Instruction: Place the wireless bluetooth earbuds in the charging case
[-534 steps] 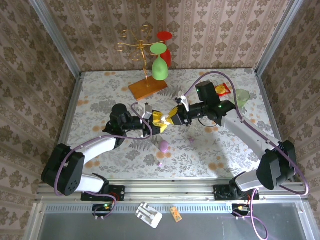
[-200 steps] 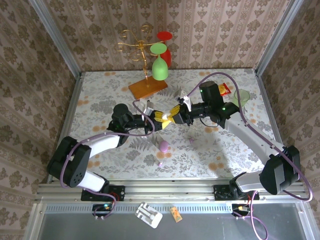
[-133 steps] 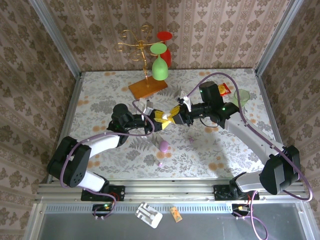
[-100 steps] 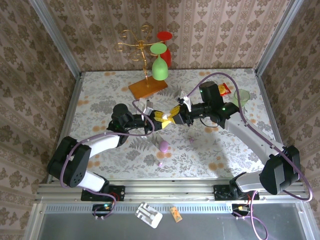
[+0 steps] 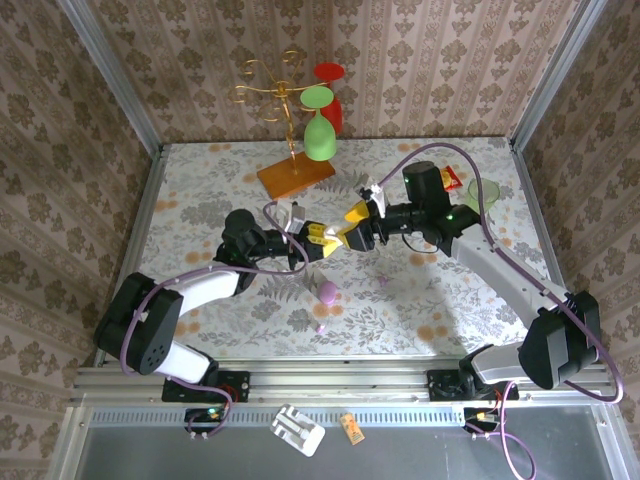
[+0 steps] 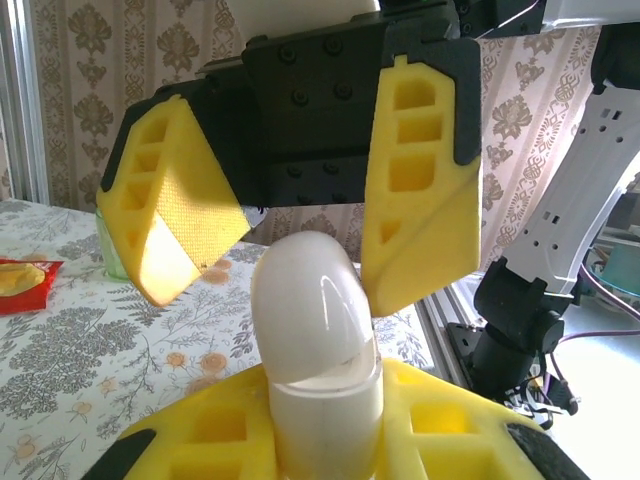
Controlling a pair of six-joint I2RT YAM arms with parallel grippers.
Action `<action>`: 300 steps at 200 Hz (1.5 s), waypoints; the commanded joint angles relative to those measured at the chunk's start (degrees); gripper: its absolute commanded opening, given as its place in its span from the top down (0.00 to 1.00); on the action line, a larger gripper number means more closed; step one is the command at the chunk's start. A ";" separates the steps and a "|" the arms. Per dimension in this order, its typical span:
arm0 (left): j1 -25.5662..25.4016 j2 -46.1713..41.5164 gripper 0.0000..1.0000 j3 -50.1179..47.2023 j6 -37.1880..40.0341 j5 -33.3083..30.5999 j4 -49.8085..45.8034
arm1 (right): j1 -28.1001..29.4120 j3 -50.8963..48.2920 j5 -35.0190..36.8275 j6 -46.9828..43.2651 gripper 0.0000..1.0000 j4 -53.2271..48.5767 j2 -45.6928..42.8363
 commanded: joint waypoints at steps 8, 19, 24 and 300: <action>-0.33 -0.96 0.93 -1.44 4.21 2.85 3.45 | -0.92 0.29 3.44 3.82 0.32 2.94 -0.60; -0.32 -0.91 0.94 -1.81 5.26 2.69 3.73 | -0.89 0.32 3.28 4.09 0.31 3.19 -0.63; -0.40 -0.99 0.94 -2.08 5.80 2.46 4.24 | -0.90 0.37 3.42 4.26 0.31 3.28 -0.63; 14.00 -5.66 1.00 -10.51 17.05 -9.26 13.03 | 4.27 -4.12 41.17 25.14 0.32 -7.00 9.98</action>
